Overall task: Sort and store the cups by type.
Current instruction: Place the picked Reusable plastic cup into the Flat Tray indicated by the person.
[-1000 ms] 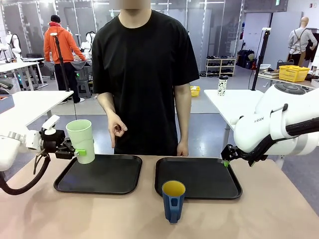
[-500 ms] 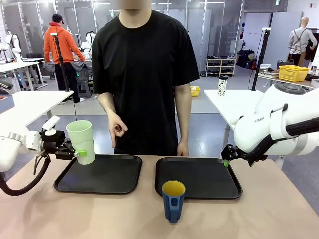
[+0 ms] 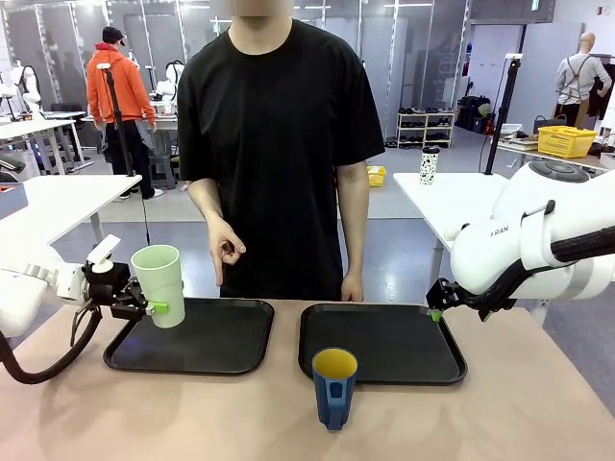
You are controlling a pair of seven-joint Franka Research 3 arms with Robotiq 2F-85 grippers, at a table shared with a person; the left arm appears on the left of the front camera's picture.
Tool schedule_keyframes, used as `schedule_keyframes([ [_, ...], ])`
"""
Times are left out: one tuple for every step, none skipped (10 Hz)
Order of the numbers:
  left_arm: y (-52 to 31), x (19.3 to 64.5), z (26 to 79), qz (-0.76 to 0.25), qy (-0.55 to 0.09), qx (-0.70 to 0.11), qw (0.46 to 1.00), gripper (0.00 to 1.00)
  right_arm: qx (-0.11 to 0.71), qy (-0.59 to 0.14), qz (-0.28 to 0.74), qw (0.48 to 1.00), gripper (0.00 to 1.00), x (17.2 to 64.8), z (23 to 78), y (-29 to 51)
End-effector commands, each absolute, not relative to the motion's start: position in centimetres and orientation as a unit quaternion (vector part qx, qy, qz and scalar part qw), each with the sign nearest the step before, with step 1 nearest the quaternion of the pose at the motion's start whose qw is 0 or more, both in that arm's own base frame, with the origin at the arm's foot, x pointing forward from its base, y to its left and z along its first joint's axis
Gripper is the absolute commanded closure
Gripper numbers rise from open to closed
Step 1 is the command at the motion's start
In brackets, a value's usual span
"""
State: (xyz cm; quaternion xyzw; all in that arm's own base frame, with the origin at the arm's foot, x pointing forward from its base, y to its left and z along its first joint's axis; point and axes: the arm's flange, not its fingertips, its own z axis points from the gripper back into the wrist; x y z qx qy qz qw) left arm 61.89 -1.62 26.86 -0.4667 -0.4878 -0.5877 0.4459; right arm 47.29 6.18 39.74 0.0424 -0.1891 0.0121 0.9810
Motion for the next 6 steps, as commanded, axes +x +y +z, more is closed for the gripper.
schedule_keyframes([
  [-1.3, 63.6, 26.2, -0.6, -0.483, -0.479, 0.422, 0.18, 0.044, -0.189, 0.011, 0.981, 0.0, 47.3, 39.7, 6.1],
  [-1.4, 64.2, 25.4, -0.6, -0.477, -0.486, 0.419, 0.18, 0.044, -0.189, 0.011, 0.981, 0.0, 47.3, 39.7, 6.1],
  [-1.3, 64.8, 24.6, -0.596, -0.471, -0.495, 0.421, 0.18, 0.044, -0.189, 0.011, 0.981, 0.0, 47.3, 39.7, 6.1],
  [-1.1, 65.3, 23.8, -0.592, -0.469, -0.504, 0.419, 0.18, 0.044, -0.189, 0.011, 0.981, 0.0, 47.3, 39.7, 6.1],
  [-1.0, 65.7, 23.2, -0.591, -0.469, -0.508, 0.416, 0.18, 0.044, -0.189, 0.011, 0.981, 0.0, 47.3, 39.7, 6.1],
  [-1.0, 65.9, 22.6, -0.595, -0.466, -0.504, 0.419, 0.18, 0.044, -0.189, 0.011, 0.981, 0.0, 47.3, 39.7, 6.1],
])
